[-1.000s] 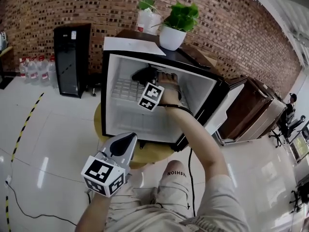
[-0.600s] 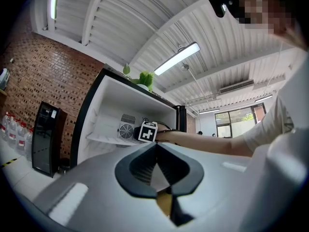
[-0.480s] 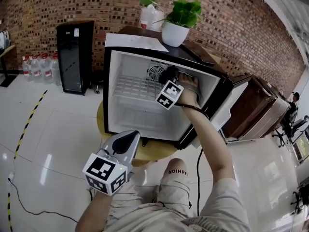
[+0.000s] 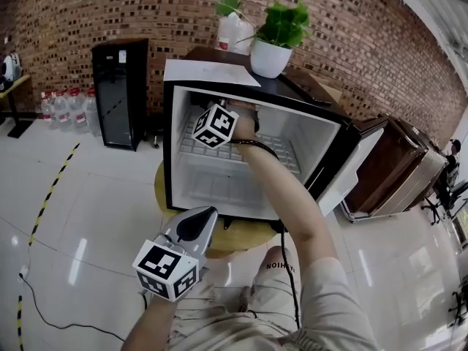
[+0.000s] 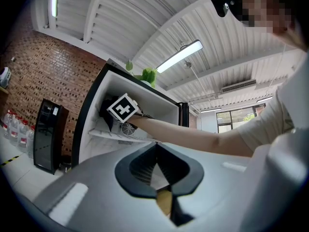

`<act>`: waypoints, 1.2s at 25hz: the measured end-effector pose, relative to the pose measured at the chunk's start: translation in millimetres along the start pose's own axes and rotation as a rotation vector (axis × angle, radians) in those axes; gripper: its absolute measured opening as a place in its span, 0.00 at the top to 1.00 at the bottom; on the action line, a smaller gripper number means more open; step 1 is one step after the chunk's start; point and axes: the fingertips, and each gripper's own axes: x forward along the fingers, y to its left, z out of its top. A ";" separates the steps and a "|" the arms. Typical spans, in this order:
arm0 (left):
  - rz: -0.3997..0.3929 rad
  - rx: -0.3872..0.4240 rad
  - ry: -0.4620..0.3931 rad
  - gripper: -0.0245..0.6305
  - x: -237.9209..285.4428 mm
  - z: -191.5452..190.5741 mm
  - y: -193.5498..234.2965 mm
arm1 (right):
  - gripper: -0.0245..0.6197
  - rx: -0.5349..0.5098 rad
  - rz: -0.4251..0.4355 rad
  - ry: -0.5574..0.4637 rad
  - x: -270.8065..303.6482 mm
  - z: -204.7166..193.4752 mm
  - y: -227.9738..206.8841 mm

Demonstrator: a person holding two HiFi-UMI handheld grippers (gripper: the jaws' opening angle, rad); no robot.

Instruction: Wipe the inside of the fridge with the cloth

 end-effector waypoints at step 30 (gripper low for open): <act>-0.002 -0.010 -0.003 0.96 6.2 1.5 0.0 | 0.83 -0.187 0.313 -0.079 -1.6 14.6 63.8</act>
